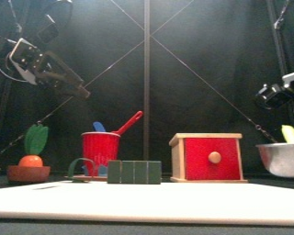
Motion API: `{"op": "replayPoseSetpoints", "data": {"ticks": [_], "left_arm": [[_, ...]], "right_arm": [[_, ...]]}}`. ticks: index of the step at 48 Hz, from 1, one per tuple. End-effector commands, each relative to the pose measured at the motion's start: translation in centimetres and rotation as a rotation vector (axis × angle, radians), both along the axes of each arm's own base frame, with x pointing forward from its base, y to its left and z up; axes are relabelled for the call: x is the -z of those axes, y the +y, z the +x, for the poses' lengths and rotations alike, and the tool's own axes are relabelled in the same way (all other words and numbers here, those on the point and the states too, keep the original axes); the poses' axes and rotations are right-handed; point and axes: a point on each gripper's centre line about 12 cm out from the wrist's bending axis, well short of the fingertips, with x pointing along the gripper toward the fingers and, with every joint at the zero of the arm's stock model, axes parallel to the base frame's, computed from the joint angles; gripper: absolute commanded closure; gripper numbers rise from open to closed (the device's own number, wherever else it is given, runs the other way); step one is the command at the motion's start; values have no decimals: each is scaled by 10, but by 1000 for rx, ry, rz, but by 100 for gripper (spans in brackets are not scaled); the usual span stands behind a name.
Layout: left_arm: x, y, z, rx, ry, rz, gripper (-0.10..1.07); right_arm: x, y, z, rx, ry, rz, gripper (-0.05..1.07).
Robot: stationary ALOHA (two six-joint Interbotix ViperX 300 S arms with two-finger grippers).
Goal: Place bowl onto cutting board
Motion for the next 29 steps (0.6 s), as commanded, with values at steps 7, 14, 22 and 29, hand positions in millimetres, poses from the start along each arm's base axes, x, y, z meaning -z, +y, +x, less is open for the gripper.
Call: {"op": "replayPoseSetpoints", "data": {"ticks": [7, 14, 22, 29], "left_arm": [[-10, 4, 4, -13, -29, 4, -5], [-9, 4, 4, -13, -27, 4, -5], [-9, 4, 4, -12, -27, 5, -5], [-9, 4, 4, -14, -24, 3, -5]], "right_arm": [[-24, -2, 20, 13, -93, 2, 53], [-24, 1, 33, 33, -125, 46, 53], [-24, 6, 54, 17, -162, 60, 53], [-17, 14, 75, -14, -164, 66, 53]]}}
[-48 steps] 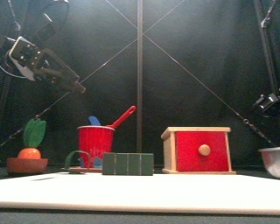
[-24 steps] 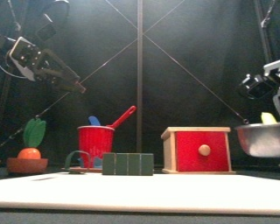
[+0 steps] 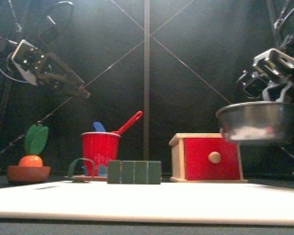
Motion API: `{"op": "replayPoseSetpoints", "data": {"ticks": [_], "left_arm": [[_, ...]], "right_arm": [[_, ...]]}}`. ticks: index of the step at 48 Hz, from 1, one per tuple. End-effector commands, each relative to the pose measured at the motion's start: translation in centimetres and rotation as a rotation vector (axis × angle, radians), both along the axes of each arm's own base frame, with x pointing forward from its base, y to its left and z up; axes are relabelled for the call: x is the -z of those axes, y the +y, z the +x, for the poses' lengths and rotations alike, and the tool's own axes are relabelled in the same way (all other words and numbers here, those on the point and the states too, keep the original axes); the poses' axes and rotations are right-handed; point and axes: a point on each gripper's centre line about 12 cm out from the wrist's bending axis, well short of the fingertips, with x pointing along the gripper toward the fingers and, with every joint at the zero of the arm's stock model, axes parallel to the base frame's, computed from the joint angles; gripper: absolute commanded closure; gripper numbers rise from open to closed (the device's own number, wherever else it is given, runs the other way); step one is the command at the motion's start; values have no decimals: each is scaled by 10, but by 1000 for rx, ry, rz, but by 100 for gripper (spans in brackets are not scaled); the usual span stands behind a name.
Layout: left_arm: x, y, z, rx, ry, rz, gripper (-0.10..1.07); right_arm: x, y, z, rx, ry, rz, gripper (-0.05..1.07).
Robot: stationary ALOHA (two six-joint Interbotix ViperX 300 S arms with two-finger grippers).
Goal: Place bowl onto cutting board
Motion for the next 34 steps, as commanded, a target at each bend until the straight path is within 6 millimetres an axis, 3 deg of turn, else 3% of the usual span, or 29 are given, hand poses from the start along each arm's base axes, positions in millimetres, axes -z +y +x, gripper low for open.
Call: {"op": "replayPoseSetpoints", "data": {"ticks": [1, 16, 34], "left_arm": [[-8, 2, 4, -5, -23, 3, -5], [-8, 2, 4, -8, -17, 2, -5], [-1, 2, 1, -10, 1, -1, -5]], "right_arm": [[-7, 7, 20, -25, -44, 3, 53], [5, 30, 73, -95, -6, 17, 53], [11, 40, 119, -98, 11, 46, 53]]}}
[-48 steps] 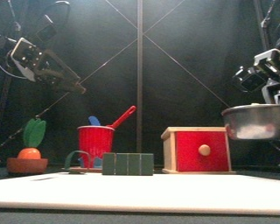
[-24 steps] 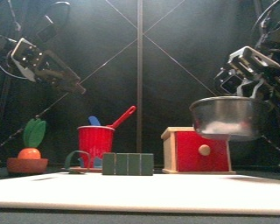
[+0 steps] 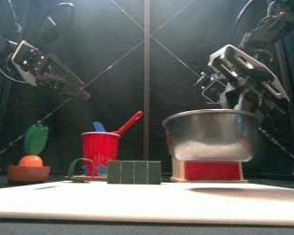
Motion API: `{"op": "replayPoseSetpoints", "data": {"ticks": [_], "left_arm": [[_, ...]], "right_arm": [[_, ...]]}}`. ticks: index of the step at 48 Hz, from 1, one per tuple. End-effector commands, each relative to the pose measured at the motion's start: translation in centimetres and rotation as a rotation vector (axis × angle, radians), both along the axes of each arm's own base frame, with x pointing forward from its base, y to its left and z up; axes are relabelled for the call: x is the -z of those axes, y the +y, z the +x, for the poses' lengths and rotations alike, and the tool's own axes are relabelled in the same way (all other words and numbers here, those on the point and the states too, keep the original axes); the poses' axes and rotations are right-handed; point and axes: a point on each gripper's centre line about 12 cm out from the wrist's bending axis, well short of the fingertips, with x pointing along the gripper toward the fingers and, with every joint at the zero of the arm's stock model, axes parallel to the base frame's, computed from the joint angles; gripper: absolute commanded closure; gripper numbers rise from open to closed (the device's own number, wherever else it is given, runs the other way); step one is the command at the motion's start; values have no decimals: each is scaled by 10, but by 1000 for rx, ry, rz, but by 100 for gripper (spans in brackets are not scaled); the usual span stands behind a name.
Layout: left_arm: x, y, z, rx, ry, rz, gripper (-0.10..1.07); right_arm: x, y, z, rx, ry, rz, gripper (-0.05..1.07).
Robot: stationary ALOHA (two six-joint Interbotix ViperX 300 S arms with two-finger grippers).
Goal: Place bowl onto cutting board
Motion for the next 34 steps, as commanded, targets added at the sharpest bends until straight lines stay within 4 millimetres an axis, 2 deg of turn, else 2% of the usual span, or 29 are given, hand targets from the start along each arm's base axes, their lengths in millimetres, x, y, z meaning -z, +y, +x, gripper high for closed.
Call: {"op": "replayPoseSetpoints", "data": {"ticks": [1, 17, 34], "left_arm": [[-4, 1, 2, -4, -13, 4, -5], [-2, 2, 1, -9, -6, 1, -5], [1, 2, -1, -6, 2, 2, -5]], "right_arm": [[-14, 4, 19, -7, -55, 4, 53], [-7, 14, 53, -21, -48, 11, 53], [2, 16, 59, -25, -24, 10, 52]]}}
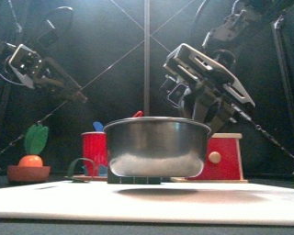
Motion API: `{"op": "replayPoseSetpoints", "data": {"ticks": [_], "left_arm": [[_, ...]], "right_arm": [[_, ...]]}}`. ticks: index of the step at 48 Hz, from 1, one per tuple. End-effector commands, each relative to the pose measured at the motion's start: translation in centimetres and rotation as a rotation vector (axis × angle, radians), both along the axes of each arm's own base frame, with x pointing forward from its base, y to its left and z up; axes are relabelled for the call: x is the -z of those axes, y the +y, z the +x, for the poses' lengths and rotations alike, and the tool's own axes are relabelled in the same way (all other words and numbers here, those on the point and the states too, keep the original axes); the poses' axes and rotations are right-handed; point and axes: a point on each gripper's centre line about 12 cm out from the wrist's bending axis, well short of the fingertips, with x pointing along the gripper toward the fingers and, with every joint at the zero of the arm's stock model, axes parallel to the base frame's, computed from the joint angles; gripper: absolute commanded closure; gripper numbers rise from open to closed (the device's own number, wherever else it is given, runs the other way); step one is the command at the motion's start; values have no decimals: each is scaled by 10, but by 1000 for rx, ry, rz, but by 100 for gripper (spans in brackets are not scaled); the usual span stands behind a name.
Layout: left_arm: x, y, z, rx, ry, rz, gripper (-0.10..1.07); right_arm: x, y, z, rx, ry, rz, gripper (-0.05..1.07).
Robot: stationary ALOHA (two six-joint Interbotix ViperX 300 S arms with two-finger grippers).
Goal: Place bowl onto cutting board
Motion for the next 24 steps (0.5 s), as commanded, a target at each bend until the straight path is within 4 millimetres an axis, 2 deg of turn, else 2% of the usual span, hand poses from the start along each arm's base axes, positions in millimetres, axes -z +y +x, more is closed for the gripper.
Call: {"op": "replayPoseSetpoints", "data": {"ticks": [1, 15, 18, 24], "left_arm": [[-4, 1, 2, 0, -13, 5, -5], [-4, 0, 2, 2, -10, 3, -5], [-3, 0, 2, 2, -9, 3, -5], [-4, 0, 2, 2, -10, 4, -5]], "right_arm": [[-15, -1, 5, -1, -43, -2, 52], [-5, -2, -5, -18, -2, -22, 49], [-3, -2, -6, -17, 6, -20, 45], [-3, -2, -6, -16, 7, -21, 28]]}}
